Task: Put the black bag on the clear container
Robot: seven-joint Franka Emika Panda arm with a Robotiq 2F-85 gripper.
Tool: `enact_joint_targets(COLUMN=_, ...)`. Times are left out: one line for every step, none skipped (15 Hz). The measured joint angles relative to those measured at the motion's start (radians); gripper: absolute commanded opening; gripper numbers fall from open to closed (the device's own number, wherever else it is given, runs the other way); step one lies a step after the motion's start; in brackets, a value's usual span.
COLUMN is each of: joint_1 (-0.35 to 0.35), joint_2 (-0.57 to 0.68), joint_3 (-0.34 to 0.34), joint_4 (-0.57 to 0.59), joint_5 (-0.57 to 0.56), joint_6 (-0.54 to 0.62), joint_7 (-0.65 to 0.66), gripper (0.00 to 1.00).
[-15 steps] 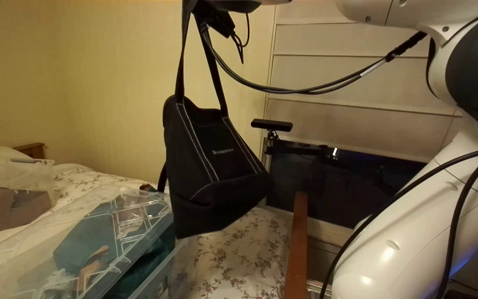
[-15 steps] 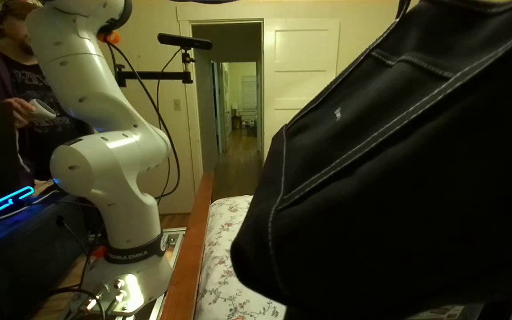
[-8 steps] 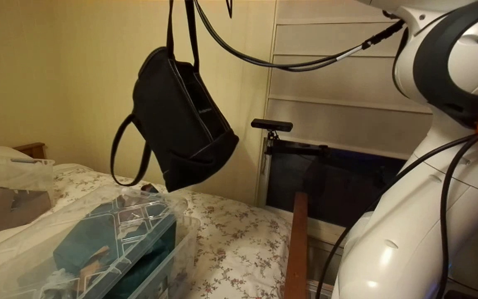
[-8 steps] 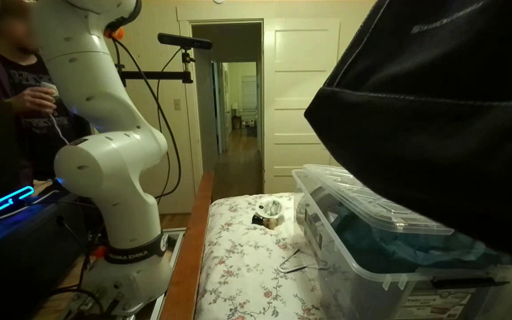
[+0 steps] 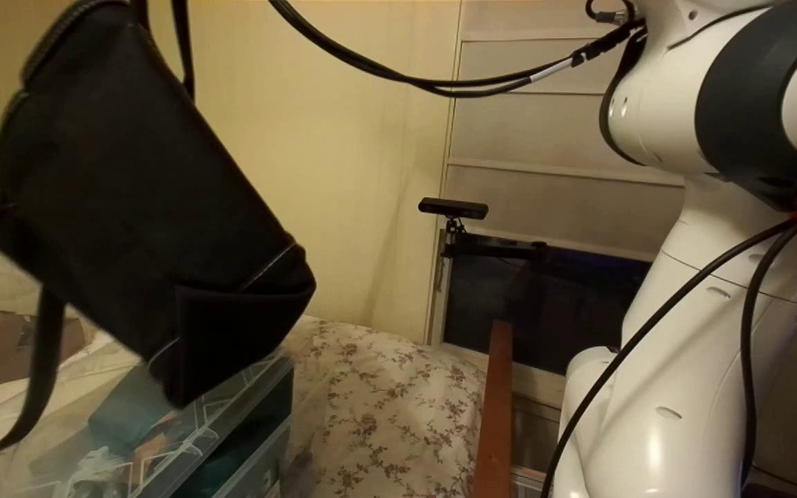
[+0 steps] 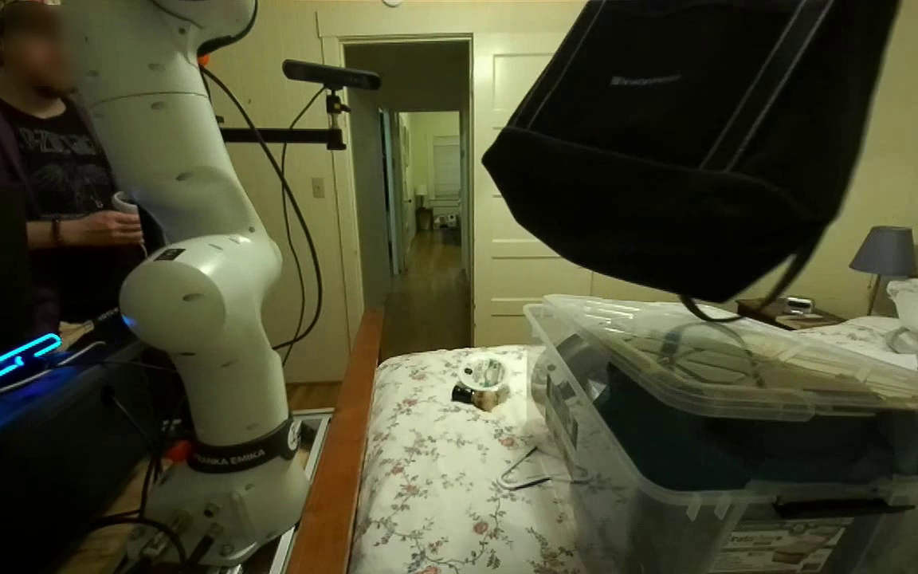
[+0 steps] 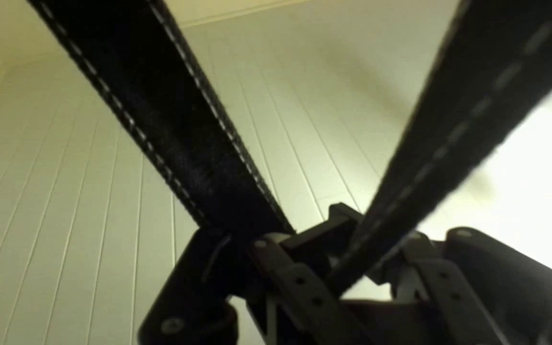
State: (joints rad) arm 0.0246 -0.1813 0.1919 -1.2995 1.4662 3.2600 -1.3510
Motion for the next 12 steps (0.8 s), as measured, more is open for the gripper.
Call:
enact_joint_targets(joint_1=0.023, joint_2=0.014, joint_3=-0.002, joint_4=0.009, joint_5=0.054, joint_6=-0.021, joint_7=-0.016, gripper=0.0)
enact_joint_targets(joint_1=0.037, joint_2=0.029, joint_3=-0.008, joint_4=0.02, joint_5=0.119, joint_6=-0.057, joint_7=-0.042, gripper=0.0)
enact_joint_targets(joint_1=0.043, joint_2=0.046, joint_3=-0.02, joint_4=0.031, joint_5=0.199, joint_6=-0.108, joint_7=-0.079, gripper=0.0)
enact_joint_targets(joint_1=0.043, joint_2=0.064, joint_3=-0.039, joint_4=0.038, joint_5=0.281, joint_6=-0.169, joint_7=-0.119, gripper=0.0)
enact_joint_targets(joint_1=0.04, joint_2=0.083, joint_3=-0.063, joint_4=0.04, joint_5=0.364, joint_6=-0.235, joint_7=-0.166, gripper=0.0)
enact_joint_targets(joint_1=0.035, joint_2=0.103, joint_3=-0.086, joint_4=0.039, joint_5=0.443, joint_6=-0.298, joint_7=-0.218, gripper=0.0)
enact_joint_targets(joint_1=0.026, joint_2=0.126, joint_3=-0.107, joint_4=0.037, joint_5=0.524, joint_6=-0.358, joint_7=-0.275, gripper=0.0)
enact_joint_targets(joint_1=0.016, joint_2=0.149, joint_3=-0.123, joint_4=0.031, joint_5=0.589, joint_6=-0.411, joint_7=-0.327, gripper=0.0)
enact_joint_targets(joint_1=0.009, joint_2=0.173, joint_3=-0.134, joint_4=0.025, joint_5=0.642, joint_6=-0.455, joint_7=-0.371, gripper=0.0)
enact_joint_targets(joint_1=0.004, joint_2=0.197, joint_3=-0.141, joint_4=0.021, joint_5=0.688, joint_6=-0.491, joint_7=-0.413, gripper=0.0)
enact_joint_targets(joint_1=0.002, joint_2=0.219, joint_3=-0.145, joint_4=0.018, joint_5=0.73, joint_6=-0.521, joint_7=-0.454, gripper=0.0)
enact_joint_targets(joint_1=0.002, joint_2=0.237, joint_3=-0.147, joint_4=0.013, joint_5=0.76, joint_6=-0.545, joint_7=-0.488, gripper=0.0)
